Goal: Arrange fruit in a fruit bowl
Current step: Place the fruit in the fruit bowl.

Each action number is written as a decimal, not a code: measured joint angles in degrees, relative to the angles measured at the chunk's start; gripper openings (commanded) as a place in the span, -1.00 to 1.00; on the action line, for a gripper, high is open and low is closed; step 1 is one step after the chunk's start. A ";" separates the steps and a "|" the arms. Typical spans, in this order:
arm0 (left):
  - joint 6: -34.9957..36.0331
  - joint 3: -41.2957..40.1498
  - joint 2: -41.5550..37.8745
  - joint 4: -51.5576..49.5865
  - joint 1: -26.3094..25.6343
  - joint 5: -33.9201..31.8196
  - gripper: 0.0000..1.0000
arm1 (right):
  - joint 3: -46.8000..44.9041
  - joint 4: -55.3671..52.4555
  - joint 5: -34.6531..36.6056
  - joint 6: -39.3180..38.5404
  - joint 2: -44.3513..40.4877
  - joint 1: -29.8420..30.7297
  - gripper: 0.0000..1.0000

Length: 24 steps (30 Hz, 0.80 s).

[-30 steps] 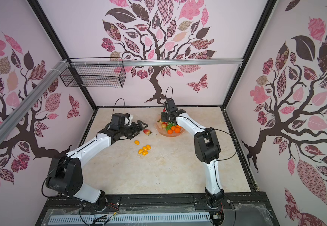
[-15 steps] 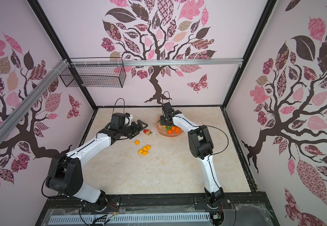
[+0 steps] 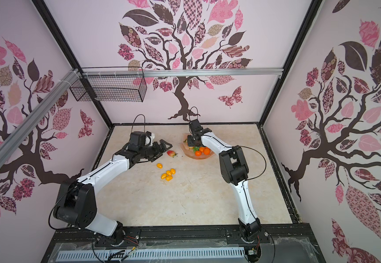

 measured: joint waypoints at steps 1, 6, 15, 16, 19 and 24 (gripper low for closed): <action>0.00 0.00 0.00 0.00 0.00 0.00 0.96 | 0.00 -0.07 0.00 0.00 0.00 0.00 -0.68; 0.13 0.00 -0.24 -0.37 0.00 0.00 0.96 | -0.04 -0.35 0.02 -0.04 -0.17 0.00 -0.49; 1.86 -0.22 -6.01 -3.08 0.00 -1.55 0.96 | -10.32 2.12 1.16 -0.09 -8.50 0.00 -0.16; 2.12 -0.42 -6.99 -3.28 0.00 -1.90 0.96 | -12.02 2.73 1.29 0.09 -10.21 0.00 -0.16; 2.86 -2.14 -10.60 -3.65 0.00 -3.04 0.96 | -17.51 5.35 1.60 0.98 -16.09 0.02 -0.14; 3.41 -6.16 -15.34 -4.90 0.50 -4.44 0.96 | -23.08 8.26 2.60 2.64 -22.43 0.98 -0.13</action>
